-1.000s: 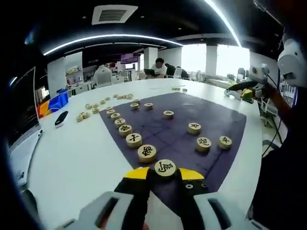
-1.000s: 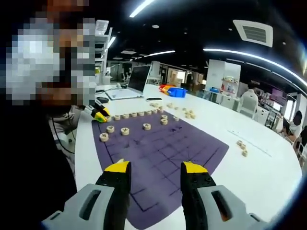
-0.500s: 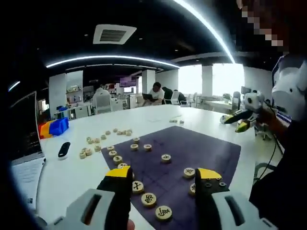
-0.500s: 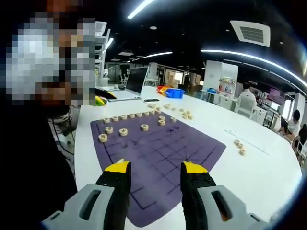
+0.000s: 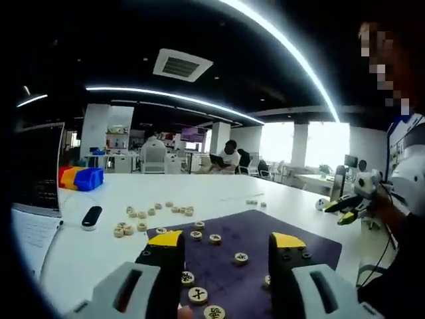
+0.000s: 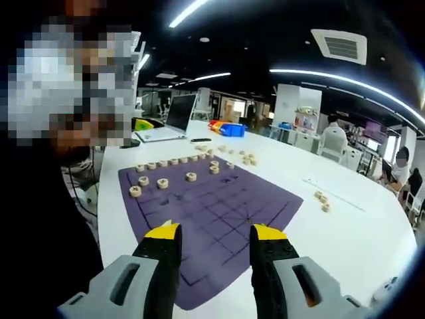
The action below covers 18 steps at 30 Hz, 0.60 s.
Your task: Pick up the chess pieces one by one and place each piece onto its starting position on the chessboard, setting the pieces on their correct points until all the chess pieces are arranged in the starting layout
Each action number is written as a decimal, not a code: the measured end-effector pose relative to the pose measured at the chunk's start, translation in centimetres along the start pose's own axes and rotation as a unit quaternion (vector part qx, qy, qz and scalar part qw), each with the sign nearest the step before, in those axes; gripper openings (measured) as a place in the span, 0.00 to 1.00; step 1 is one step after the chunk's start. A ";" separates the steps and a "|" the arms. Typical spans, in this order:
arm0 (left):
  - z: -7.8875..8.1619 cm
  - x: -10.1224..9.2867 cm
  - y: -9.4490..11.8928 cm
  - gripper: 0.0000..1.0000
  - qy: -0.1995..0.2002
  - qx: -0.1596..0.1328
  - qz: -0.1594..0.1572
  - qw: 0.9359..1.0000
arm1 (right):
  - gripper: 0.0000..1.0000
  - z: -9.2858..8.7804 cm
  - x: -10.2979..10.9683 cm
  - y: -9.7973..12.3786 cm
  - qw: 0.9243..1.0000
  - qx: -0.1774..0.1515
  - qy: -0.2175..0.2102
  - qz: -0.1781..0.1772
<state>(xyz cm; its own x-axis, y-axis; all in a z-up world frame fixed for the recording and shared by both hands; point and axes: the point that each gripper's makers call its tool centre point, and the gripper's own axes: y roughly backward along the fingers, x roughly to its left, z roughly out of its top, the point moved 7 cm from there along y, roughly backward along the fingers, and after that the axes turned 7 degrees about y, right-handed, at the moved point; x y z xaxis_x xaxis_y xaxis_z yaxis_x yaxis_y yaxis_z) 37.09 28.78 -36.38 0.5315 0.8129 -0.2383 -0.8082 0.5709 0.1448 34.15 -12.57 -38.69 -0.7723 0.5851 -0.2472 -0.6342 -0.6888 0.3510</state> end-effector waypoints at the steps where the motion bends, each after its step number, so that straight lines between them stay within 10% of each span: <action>1: 0.0 0.1 -0.1 0.50 -0.005 0.003 0.002 1.000 | 0.42 0.0 -0.1 0.0 1.000 -0.001 -0.002 -0.002; 18: 0.4 2.1 -4.7 0.49 -0.052 0.061 0.014 0.997 | 0.42 -0.2 0.1 -0.1 1.000 -0.002 -0.007 -0.005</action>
<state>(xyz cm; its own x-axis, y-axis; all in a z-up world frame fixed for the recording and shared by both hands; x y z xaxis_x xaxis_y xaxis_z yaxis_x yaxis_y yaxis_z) 42.09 27.82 -37.22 0.5380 0.8324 -0.1326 -0.7896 0.5528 0.2663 34.15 -12.51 -38.99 -0.7653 0.5977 -0.2387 -0.6422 -0.6844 0.3452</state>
